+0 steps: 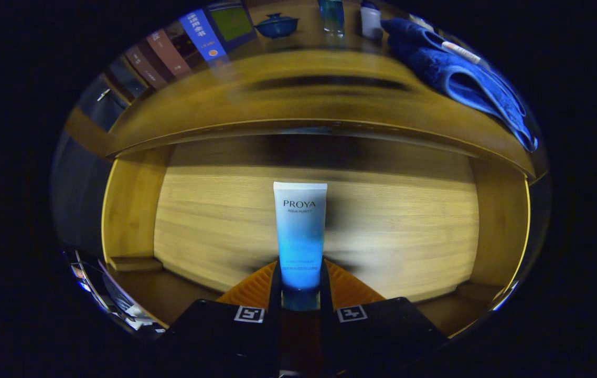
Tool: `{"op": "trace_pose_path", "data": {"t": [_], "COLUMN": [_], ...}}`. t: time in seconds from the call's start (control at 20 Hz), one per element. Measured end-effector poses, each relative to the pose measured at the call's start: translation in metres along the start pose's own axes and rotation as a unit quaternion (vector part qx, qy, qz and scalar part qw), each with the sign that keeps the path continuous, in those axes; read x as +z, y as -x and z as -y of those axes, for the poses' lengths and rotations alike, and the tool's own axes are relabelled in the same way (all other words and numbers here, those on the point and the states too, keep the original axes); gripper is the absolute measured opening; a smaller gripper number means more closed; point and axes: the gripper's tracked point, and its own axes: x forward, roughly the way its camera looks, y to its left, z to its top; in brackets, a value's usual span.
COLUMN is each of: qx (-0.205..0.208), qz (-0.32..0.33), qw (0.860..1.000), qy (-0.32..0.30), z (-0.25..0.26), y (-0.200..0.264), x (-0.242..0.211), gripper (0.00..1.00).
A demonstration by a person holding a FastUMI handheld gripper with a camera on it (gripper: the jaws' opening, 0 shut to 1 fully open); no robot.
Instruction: Pull open the drawer, take out the items inside it, and place them on the countertop above the cabinet.
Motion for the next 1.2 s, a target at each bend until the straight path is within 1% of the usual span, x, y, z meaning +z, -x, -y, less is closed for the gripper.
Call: {"op": "trace_pose_path", "data": {"t": [0.1, 0.3, 0.4, 0.5, 0.65, 0.9, 1.05, 1.2], "qx": [0.017, 0.038, 0.058, 0.064, 0.048, -0.004, -0.022, -0.044], "qz": [0.012, 0.033, 0.041, 0.051, 0.074, 0.098, 0.09, 0.073], "qw": [1.0, 0.999, 0.997, 0.997, 0.996, 0.995, 0.995, 0.996], "qy": [-0.001, 0.007, 0.002, -0.003, 0.0, -0.009, -0.028, -0.017], "z": [-0.01, -0.021, -0.031, -0.036, -0.034, -0.019, -0.012, -0.005], "y": [0.024, 0.064, 0.078, 0.087, 0.092, 0.077, 0.06, 0.041], "x": [0.002, 0.006, 0.015, 0.03, 0.069, 0.138, 0.158, 0.167], "gripper": [0.35, 0.35, 0.35, 0.35, 0.35, 0.35, 0.35, 0.35]}}
